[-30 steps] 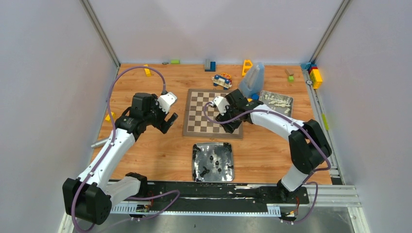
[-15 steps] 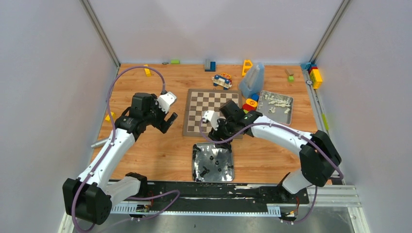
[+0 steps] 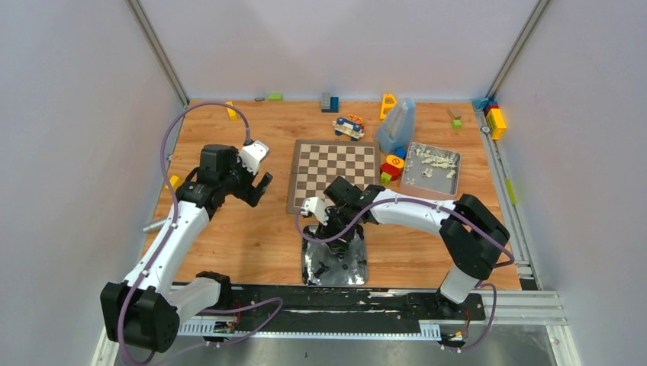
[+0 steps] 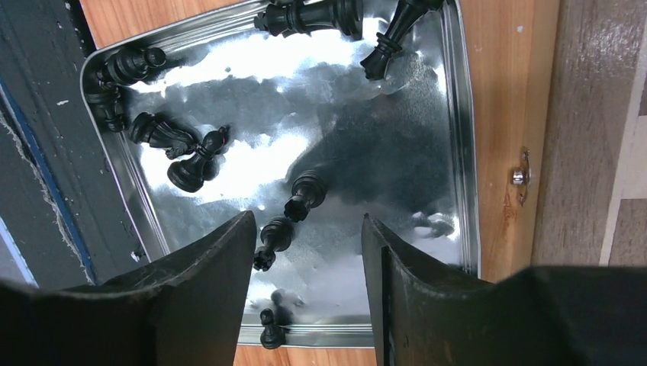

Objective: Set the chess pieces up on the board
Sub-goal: Pick up the chess piece from the storage box.

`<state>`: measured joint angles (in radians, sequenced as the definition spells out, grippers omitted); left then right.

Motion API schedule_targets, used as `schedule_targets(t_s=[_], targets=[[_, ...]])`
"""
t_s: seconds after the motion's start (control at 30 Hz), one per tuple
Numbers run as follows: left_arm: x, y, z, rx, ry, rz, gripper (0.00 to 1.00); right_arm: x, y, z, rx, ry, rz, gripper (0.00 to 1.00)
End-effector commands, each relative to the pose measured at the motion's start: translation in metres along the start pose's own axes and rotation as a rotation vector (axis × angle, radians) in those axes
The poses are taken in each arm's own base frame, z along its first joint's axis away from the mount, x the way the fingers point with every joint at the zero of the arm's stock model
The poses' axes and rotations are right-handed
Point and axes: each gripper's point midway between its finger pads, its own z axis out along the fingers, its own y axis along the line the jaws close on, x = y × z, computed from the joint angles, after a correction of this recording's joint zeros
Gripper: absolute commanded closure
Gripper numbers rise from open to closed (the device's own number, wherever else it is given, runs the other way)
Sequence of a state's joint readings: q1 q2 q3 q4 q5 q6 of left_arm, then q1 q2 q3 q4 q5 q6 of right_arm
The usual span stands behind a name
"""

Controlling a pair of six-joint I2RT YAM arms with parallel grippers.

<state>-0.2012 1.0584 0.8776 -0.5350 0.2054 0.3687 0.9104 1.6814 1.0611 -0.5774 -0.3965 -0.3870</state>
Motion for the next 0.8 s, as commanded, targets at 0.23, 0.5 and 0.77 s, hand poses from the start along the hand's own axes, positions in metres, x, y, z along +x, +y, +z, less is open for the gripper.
schedule_targets(t_s=[0.23, 0.5, 0.77], targets=[[-0.012, 0.001, -0.002, 0.003, -0.047, -0.004, 0.0, -0.017, 0.0, 0.011, -0.009, -0.036, -0.042, 0.52], [-0.013, 0.002, -0.002, 0.0, -0.05, -0.003, 0.0, -0.022, -0.003, 0.012, -0.003, -0.042, -0.05, 0.75], [-0.012, 0.0, -0.002, 0.008, -0.049, -0.001, 0.0, -0.03, -0.006, -0.005, 0.036, -0.081, -0.063, 0.93]])
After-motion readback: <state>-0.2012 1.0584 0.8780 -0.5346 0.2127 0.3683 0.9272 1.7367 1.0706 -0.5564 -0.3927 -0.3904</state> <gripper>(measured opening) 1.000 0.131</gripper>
